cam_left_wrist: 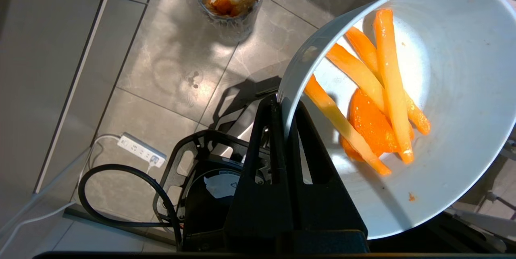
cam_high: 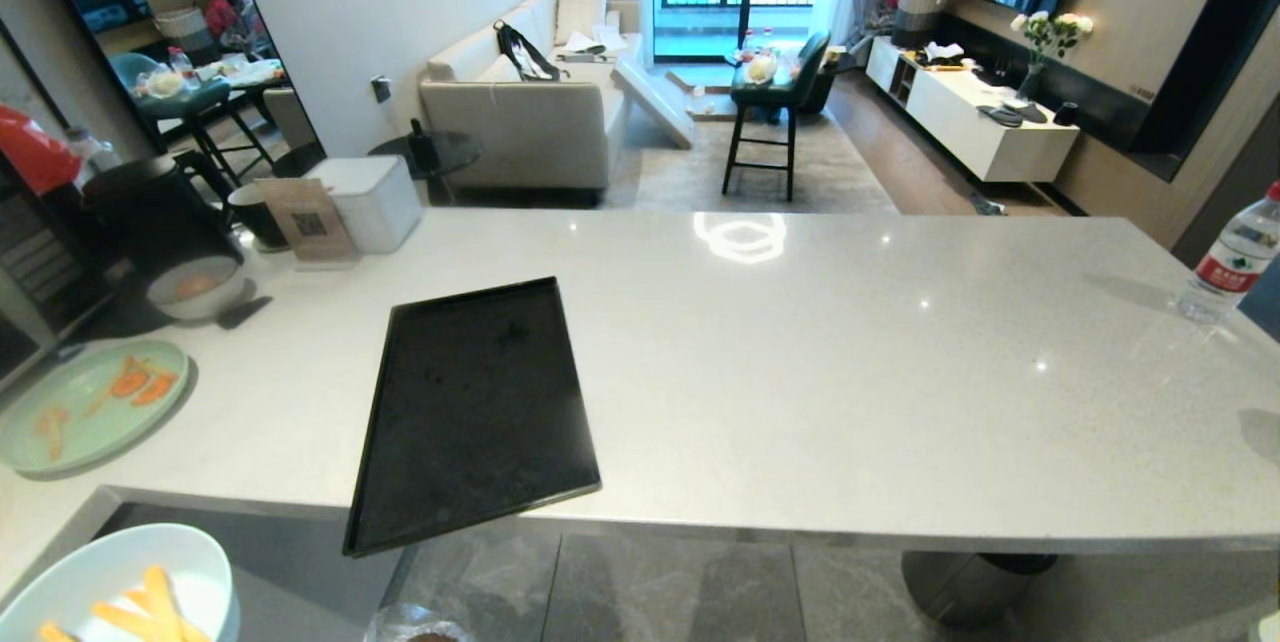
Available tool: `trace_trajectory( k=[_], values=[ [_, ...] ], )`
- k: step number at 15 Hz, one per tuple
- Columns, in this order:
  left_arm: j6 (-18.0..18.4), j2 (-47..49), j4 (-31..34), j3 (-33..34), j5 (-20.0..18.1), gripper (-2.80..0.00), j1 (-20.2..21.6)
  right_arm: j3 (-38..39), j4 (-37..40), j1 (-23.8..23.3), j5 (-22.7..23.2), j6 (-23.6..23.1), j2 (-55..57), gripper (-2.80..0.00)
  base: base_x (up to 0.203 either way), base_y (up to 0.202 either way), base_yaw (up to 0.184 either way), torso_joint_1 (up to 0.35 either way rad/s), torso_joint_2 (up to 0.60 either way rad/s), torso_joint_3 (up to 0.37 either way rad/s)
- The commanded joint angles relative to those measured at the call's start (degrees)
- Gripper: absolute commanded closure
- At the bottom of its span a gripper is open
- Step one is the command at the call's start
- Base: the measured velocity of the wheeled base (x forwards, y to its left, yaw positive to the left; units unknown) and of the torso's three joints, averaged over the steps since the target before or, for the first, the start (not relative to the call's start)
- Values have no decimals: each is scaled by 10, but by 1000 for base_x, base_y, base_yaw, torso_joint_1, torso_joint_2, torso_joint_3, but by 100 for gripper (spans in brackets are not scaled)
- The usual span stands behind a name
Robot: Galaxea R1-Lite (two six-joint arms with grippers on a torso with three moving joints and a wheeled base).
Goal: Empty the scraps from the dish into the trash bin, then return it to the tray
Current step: Move the bowl over the trash can
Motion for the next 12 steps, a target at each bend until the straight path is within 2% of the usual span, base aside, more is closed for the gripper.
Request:
trace_trajectory(
  k=[1, 3, 12],
  values=[
    [7, 2, 3, 4, -1, 0, 8, 0, 0, 0, 0, 0, 0, 0, 0, 0, 0, 0, 0, 0],
    [38, 2, 3, 8, 0, 0, 24, 1, 0, 0, 0, 0, 0, 0, -130, 0, 0, 11, 5, -1],
    [40, 4, 3, 9, -3, 0, 32, 0, 0, 0, 0, 0, 0, 0, -196, 0, -1, 0, 2, 3]
  ],
)
